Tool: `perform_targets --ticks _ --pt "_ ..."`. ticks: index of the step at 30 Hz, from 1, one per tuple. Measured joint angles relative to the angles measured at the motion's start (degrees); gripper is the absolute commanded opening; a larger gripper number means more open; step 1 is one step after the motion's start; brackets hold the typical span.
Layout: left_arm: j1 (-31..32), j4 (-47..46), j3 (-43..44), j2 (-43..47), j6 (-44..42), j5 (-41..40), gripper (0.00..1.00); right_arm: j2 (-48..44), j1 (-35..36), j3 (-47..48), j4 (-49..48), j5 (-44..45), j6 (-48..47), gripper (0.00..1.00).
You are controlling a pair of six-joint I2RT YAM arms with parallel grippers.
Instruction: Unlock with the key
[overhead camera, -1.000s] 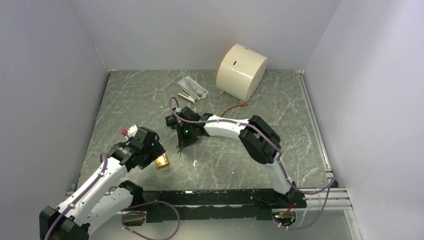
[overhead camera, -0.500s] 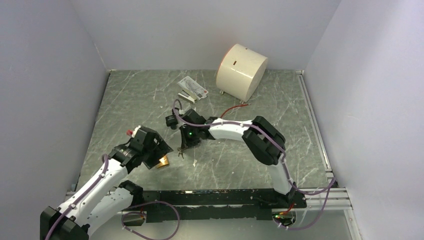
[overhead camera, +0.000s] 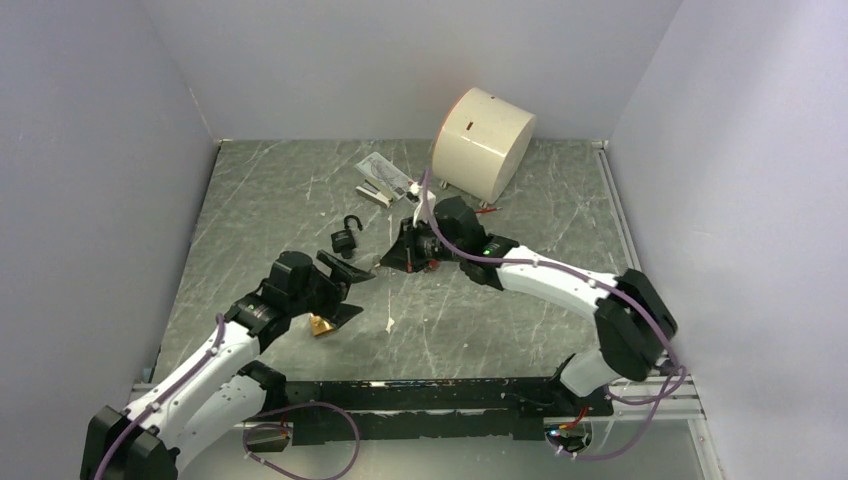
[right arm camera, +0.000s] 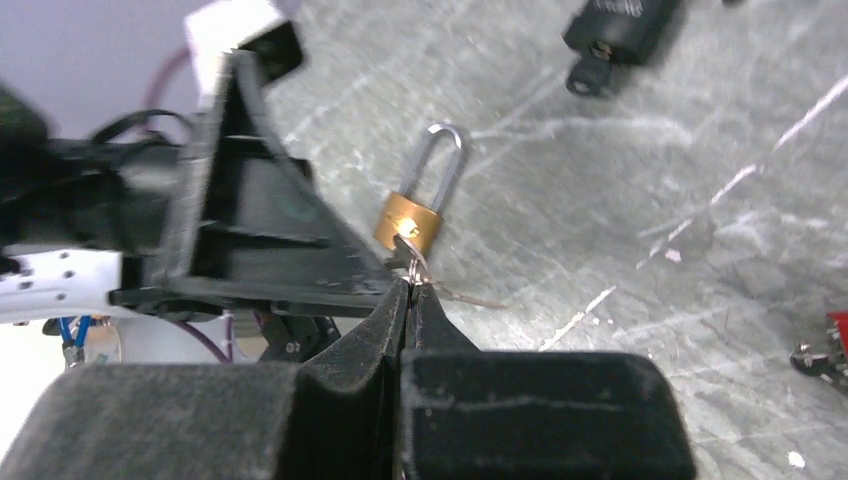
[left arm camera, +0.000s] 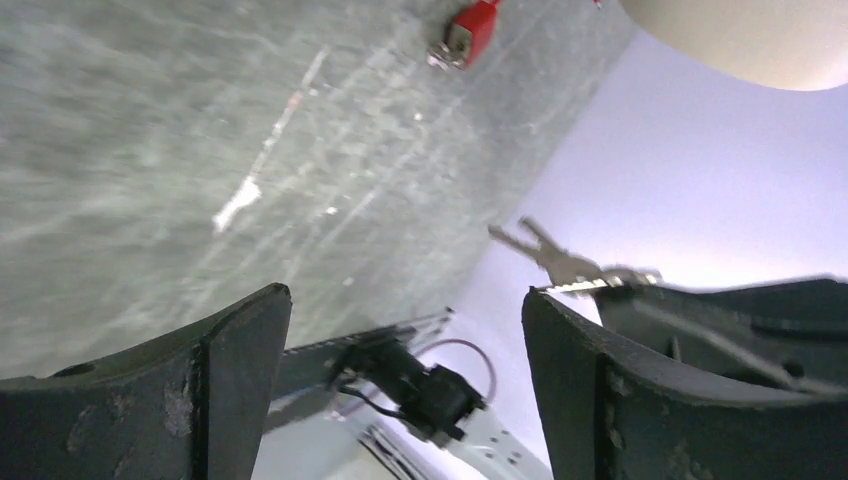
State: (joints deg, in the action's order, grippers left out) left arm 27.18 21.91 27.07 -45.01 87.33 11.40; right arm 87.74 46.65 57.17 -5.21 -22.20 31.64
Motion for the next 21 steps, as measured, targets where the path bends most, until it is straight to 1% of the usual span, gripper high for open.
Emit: perform_targets --ticks 4,7,12,16,19,21 --pt "0.0 -6.2 0.0 -3.3 6.2 3.1 0.87 -5.1 -0.1 -1.3 -1.4 -0.8 -1.0 0.0" --pt "0.0 -8.5 0.5 -3.6 8.1 3.2 0.82 -6.8 -0.1 -2.2 -1.5 -0.9 -1.2 0.0" --pt "0.0 -7.8 4.6 -3.6 6.4 2.3 0.78 -7.3 -0.8 -3.3 -0.1 -0.2 -0.7 0.0" --pt "0.0 -5.3 7.6 -3.4 3.1 0.7 0.81 -8.0 -2.3 -3.3 1.2 0.7 -0.1 0.0" --pt "0.0 -6.1 7.6 -3.2 1.5 0.3 0.81 -8.9 -3.2 -3.3 1.7 0.6 0.5 0.0" --pt "0.0 -8.6 7.6 -3.9 0.3 0.8 0.81 -9.2 -3.5 -3.3 1.7 0.4 1.0 0.0"
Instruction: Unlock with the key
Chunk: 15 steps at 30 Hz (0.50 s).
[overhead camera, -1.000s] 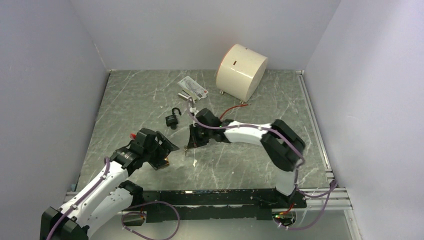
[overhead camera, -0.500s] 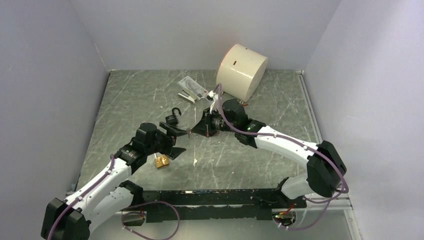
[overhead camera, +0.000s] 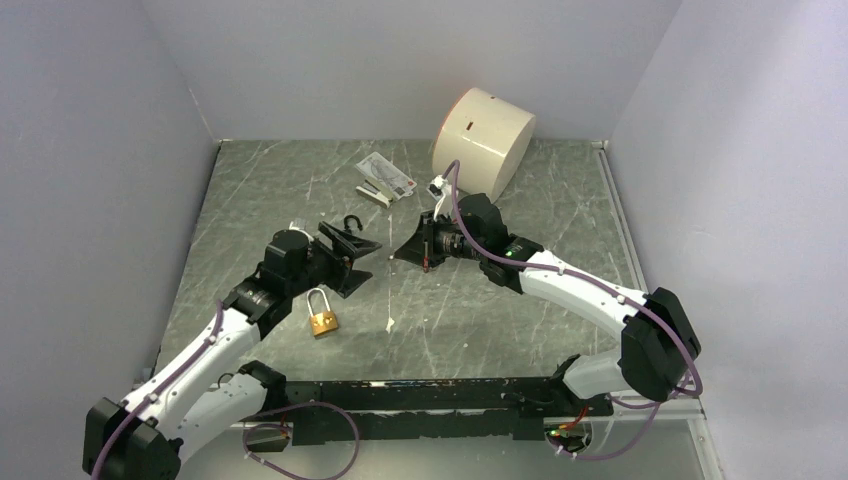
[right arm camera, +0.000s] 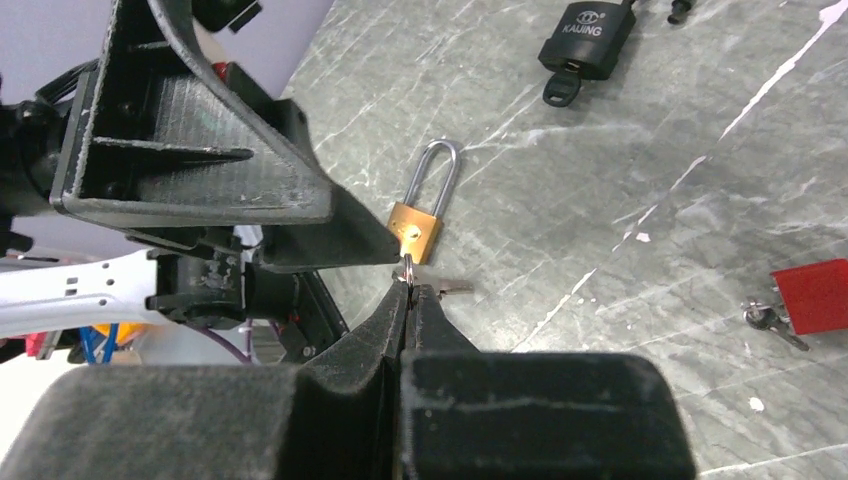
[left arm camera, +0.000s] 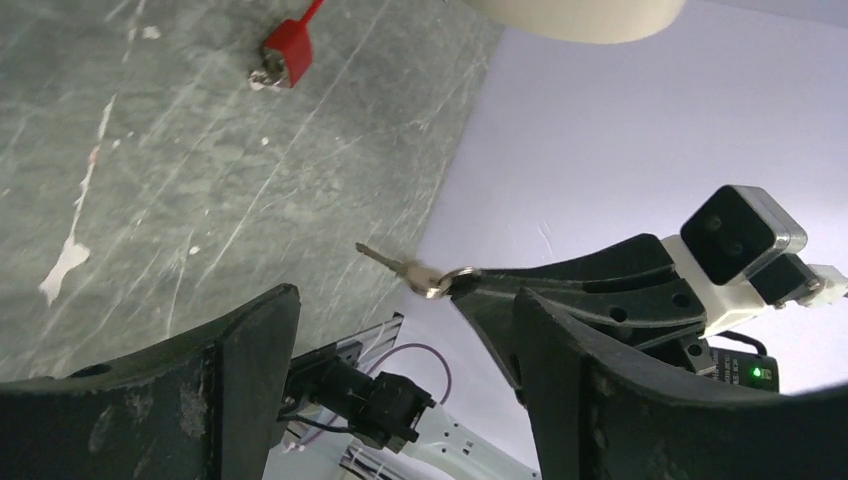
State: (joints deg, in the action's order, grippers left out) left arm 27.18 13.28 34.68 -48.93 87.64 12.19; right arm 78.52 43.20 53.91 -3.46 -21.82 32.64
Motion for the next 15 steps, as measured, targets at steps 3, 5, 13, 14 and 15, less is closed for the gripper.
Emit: perform_targets --ticks 3,5,13,14,15 --pt "0.0 -4.9 0.1 -3.2 -3.0 2.0 0.81 -0.2 -0.3 0.0 0.3 -1.0 1.0 0.0" --pt "0.0 -6.7 0.8 -6.8 -5.6 4.3 0.79 -0.4 -0.5 0.0 0.5 -1.7 1.6 0.0" --pt "-0.1 -16.4 1.3 -11.9 -8.7 10.8 0.83 -2.4 -2.0 0.0 0.8 -4.5 3.4 0.0" --pt "-0.1 -18.3 1.2 -11.9 -8.6 11.3 0.84 -2.7 -2.1 0.0 0.8 -5.0 3.5 0.0" --pt "-0.1 -19.9 0.9 -11.9 -8.5 11.9 0.85 -2.8 -2.2 0.0 0.8 -5.4 3.5 0.0"
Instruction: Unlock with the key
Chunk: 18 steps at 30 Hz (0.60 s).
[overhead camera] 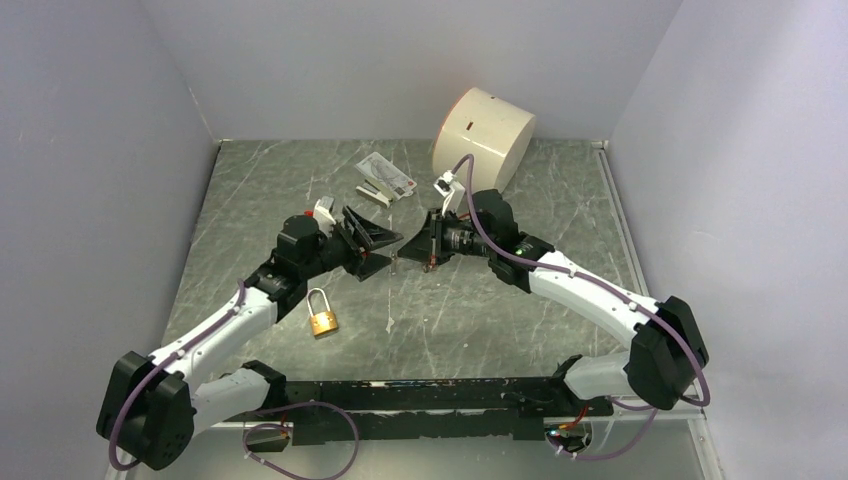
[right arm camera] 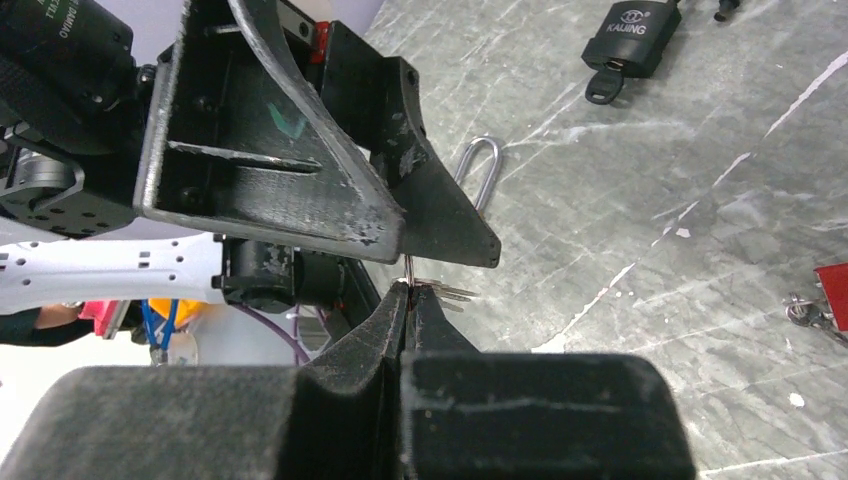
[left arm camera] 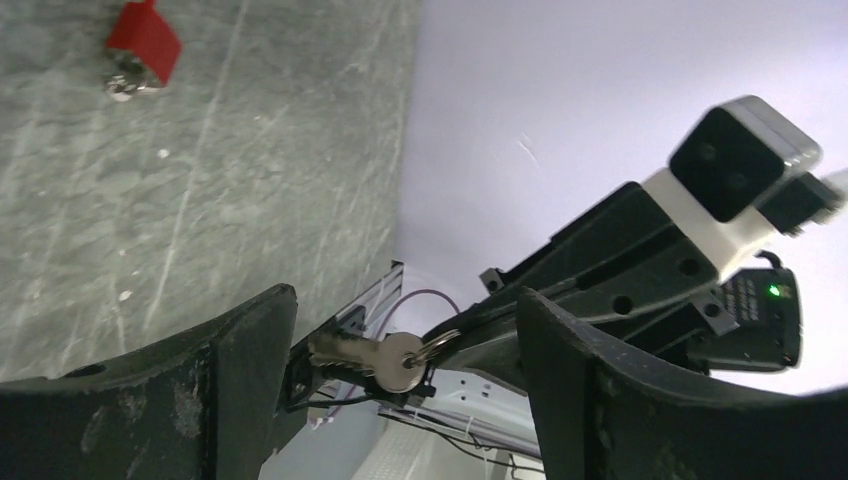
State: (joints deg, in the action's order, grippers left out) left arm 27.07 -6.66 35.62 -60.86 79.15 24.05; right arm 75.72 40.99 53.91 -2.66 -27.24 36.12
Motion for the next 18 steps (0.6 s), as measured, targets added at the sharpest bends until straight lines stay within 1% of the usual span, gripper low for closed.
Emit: perform_targets --ticks 2,7,11,14,18 --pt "0.0 -2.6 -0.2 -0.3 0.1 0.8 0.87 -0.2 -0.2 0.0 0.0 -0.7 0.1 0.0" --pt "0.0 -8.7 -0.7 -1.3 -0.1 3.4 0.89 -0.4 -0.4 0.0 0.1 -2.0 0.5 0.0" --pt "0.0 -12.8 -0.7 -1.4 -3.0 6.6 0.9 -0.6 -1.0 0.2 0.1 -3.0 1.6 0.0" --pt "0.0 -15.5 -0.7 -1.4 -6.0 9.7 0.86 -0.8 -1.6 0.6 0.4 -3.8 2.5 0.0" --pt "0.0 -18.4 -0.7 -2.3 -8.8 14.7 0.73 -0.9 -2.4 1.6 1.3 -4.7 3.4 0.0"
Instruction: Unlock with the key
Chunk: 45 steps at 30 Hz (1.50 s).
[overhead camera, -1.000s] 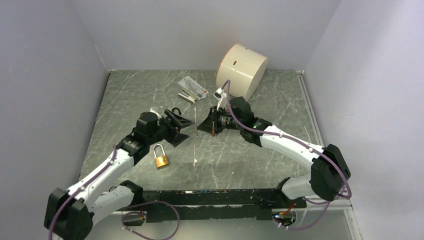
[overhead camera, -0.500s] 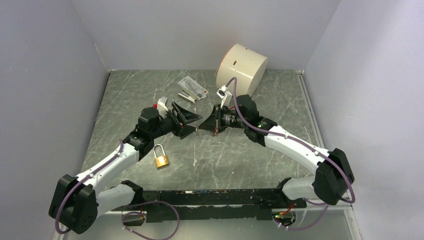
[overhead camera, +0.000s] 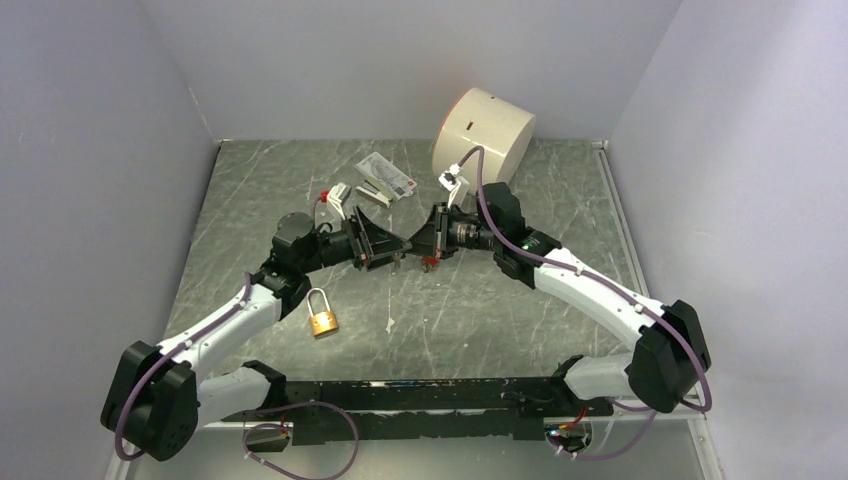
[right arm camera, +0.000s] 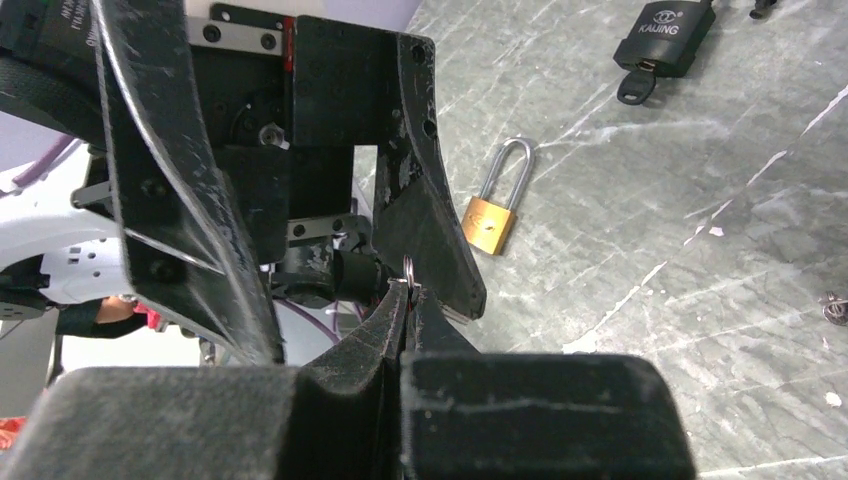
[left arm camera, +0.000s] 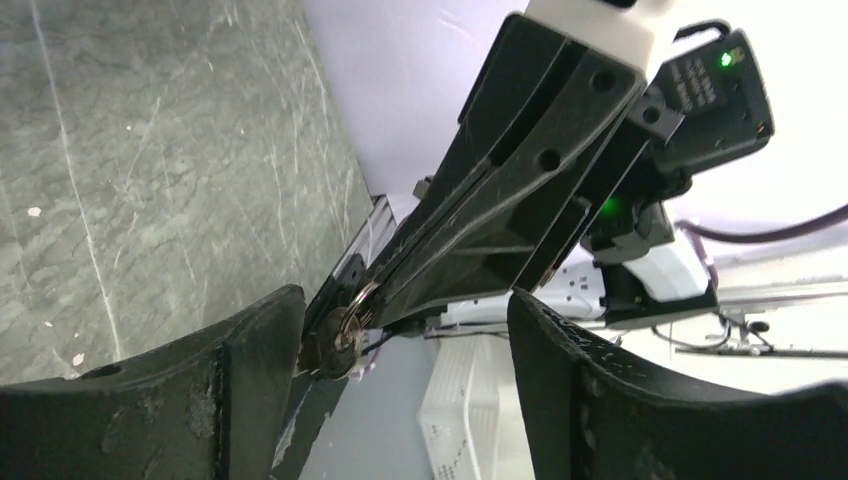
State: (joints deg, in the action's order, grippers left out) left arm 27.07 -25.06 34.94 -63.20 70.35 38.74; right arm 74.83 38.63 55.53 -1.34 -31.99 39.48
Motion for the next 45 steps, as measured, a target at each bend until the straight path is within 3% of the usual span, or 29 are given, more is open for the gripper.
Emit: perform_targets --ticks 9,16,18,21,22,26,37,45 --pt "0.0 0.5 0.2 -0.7 -5.6 5.4 0.43 -1.1 -1.0 0.6 1.7 -0.3 0.6 0.0" --pt "0.0 8.2 3.3 -0.7 -11.8 7.4 0.03 -1.7 -1.4 0.8 2.8 -0.7 0.6 0.0" --pt "-0.1 10.6 4.0 -0.7 -13.5 7.5 0.02 -2.0 -1.5 0.9 3.2 -1.3 0.5 0.04" --pt "-0.1 12.8 5.0 -0.8 -15.0 7.5 0.03 -2.1 -1.6 1.7 4.7 -1.6 -0.1 0.42" --pt "-0.1 13.6 5.3 -0.8 -15.3 7.5 0.02 -2.3 -1.7 1.8 5.0 -1.9 -0.4 0.51" --pt "-0.2 13.9 5.6 -0.8 -15.6 7.5 0.03 -4.5 -2.8 1.2 5.4 -2.1 -1.1 0.63" --pt "-0.2 12.5 7.3 -0.8 -14.9 9.9 0.03 -9.1 -3.6 -4.2 0.3 -9.7 -1.6 0.63" --pt "-0.2 8.0 8.5 -1.5 -12.7 14.0 0.03 -6.5 -3.6 -4.2 -1.8 -13.6 -2.5 0.42"
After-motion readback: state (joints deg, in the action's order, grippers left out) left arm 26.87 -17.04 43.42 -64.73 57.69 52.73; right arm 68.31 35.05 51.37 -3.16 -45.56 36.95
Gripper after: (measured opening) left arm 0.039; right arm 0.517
